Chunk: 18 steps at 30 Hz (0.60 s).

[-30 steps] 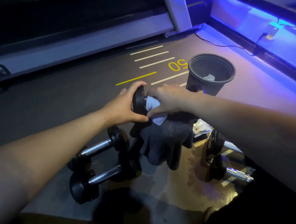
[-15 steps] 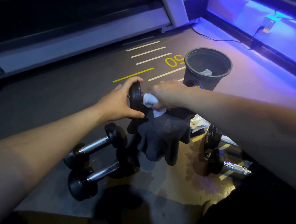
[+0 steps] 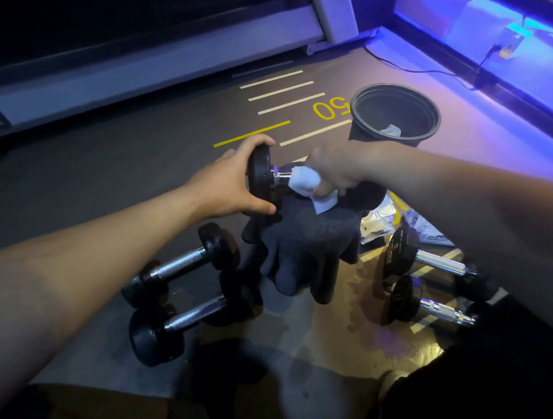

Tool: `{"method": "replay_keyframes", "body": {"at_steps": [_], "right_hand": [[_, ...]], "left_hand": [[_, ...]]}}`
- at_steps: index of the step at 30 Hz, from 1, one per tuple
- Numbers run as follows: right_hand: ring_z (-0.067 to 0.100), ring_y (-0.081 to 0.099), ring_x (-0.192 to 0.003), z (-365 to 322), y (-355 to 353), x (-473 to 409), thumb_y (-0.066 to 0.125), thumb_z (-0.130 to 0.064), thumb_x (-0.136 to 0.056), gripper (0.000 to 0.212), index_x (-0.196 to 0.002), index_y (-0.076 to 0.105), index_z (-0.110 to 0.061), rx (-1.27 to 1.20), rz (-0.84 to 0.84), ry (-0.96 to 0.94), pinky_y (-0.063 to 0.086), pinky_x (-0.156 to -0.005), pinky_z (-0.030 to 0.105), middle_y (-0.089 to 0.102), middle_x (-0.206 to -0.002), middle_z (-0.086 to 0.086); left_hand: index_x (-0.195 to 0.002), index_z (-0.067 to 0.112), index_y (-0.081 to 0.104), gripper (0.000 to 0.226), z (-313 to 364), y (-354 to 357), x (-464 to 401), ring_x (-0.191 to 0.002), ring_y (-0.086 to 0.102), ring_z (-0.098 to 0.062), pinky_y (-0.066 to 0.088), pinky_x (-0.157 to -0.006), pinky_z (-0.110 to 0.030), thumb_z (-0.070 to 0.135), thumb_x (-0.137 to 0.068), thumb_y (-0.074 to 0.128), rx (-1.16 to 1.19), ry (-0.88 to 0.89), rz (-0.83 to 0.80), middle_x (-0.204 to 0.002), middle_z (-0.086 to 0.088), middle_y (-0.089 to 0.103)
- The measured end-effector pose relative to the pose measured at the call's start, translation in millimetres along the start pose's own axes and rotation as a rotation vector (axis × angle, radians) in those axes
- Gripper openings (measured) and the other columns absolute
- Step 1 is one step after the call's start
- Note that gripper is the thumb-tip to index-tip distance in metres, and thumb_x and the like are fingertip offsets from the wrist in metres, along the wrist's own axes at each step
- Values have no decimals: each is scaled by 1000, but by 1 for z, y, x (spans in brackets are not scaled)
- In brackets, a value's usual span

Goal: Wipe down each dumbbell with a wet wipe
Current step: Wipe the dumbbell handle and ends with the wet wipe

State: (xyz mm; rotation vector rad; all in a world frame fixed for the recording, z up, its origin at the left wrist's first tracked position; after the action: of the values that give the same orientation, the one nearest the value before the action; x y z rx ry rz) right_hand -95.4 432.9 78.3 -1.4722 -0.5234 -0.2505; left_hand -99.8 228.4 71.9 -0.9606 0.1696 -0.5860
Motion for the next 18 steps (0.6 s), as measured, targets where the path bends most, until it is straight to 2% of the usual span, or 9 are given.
{"method": "replay_keyframes", "body": {"at_steps": [3, 5, 9, 11, 13, 15, 18], "right_hand": [[22, 61, -68, -2, -3, 2, 75, -43, -76, 33, -88, 59, -17, -1, 53, 9, 37, -53, 27, 70, -77, 2], [26, 58, -76, -6, -6, 3, 80, -48, -72, 45, -93, 60, -14, -34, 74, -16, 36, -52, 29, 66, -89, 5], [22, 52, -87, -11, -18, 12, 84, -45, -71, 67, -123, 55, -16, -161, 95, -122, 40, -53, 28, 58, -108, 2], [21, 53, -92, -13, -22, 13, 84, -42, -72, 73, -131, 52, -17, -231, 156, -151, 45, -64, 26, 58, -114, 1], [25, 57, -101, -16, -16, 10, 83, -43, -72, 71, -130, 52, -16, -215, 183, -153, 47, -78, 34, 60, -115, 4], [32, 57, -105, -20, -3, 5, 81, -44, -74, 68, -126, 51, -12, -124, 151, -119, 44, -76, 36, 61, -114, 9], [36, 57, -106, -24, 6, -3, 76, -34, -81, 53, -119, 50, -9, -28, 152, -74, 40, -70, 34, 61, -116, 17]], "left_hand": [[-134, 57, 25, 104, 0, 0, 2, -122, 54, -24, 47, -102, -46, 64, -44, 78, -2, -16, -8, -135, -2, 50], [-135, 56, 24, 104, -1, 1, 2, -121, 54, -25, 47, -102, -45, 61, -47, 80, 2, -22, -14, -134, -4, 50], [-136, 54, 23, 107, 1, 3, 1, -119, 54, -26, 48, -101, -45, 65, -45, 76, -10, -23, -16, -131, -4, 51], [-137, 53, 23, 106, 0, 3, 0, -118, 55, -28, 48, -100, -46, 61, -48, 80, -14, -25, -13, -131, -6, 51], [-138, 51, 23, 104, -1, 3, -1, -117, 55, -27, 48, -100, -44, 50, -57, 87, -17, -19, -10, -132, -7, 50], [-140, 49, 24, 103, -2, 3, -2, -116, 55, -26, 47, -100, -42, 45, -61, 90, -20, -7, -3, -131, -7, 49], [-140, 48, 24, 103, -3, 4, -1, -117, 54, -25, 47, -100, -41, 44, -61, 90, -20, 2, -3, -130, -6, 50]]}}
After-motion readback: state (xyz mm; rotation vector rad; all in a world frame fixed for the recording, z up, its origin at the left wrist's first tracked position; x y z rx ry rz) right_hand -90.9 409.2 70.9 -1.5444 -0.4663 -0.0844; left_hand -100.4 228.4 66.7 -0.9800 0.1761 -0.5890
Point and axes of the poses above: each hand's wrist, its own x-axis away from the middle knuckle, its own y-axis out of the palm, z = x × y, the point moved 3 cm from there along -x, towards the middle knuckle
